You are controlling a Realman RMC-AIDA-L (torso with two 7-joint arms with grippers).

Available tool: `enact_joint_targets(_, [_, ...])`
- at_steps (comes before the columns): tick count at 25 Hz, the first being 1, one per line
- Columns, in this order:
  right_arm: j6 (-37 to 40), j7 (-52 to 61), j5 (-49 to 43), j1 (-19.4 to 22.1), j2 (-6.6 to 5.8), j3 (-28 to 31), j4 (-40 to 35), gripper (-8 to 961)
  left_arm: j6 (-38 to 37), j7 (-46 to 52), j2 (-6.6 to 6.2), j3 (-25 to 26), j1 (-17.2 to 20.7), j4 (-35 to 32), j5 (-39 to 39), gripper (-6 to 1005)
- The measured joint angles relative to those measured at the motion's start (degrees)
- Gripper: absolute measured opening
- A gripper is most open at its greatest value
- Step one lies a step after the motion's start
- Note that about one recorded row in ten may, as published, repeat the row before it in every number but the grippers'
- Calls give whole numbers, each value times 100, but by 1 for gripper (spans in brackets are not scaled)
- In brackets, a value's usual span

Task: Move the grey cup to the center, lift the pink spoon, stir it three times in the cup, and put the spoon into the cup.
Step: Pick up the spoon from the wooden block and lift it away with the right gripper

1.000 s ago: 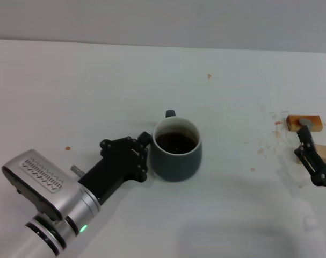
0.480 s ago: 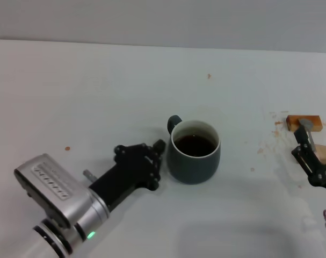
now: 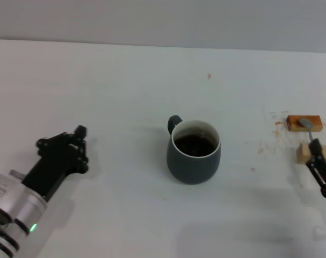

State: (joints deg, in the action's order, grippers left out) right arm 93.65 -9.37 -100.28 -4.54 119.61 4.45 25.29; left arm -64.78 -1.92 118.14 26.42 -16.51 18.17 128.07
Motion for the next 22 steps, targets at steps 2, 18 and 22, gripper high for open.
enact_joint_targets(2, [1, 0, 237, 77, 0, -16, 106, 797, -9, 2, -1, 113, 72, -74, -22, -2])
enact_joint_targets(18, [-765, 99, 767, 417, 8, -12, 401, 797, -26, 8, 15, 237, 121, -198, -41, -2])
enact_joint_targets(22, [-917, 318, 935, 339, 9, -10, 331, 797, -50, 12, 23, 495, 201, -184, -45, -2])
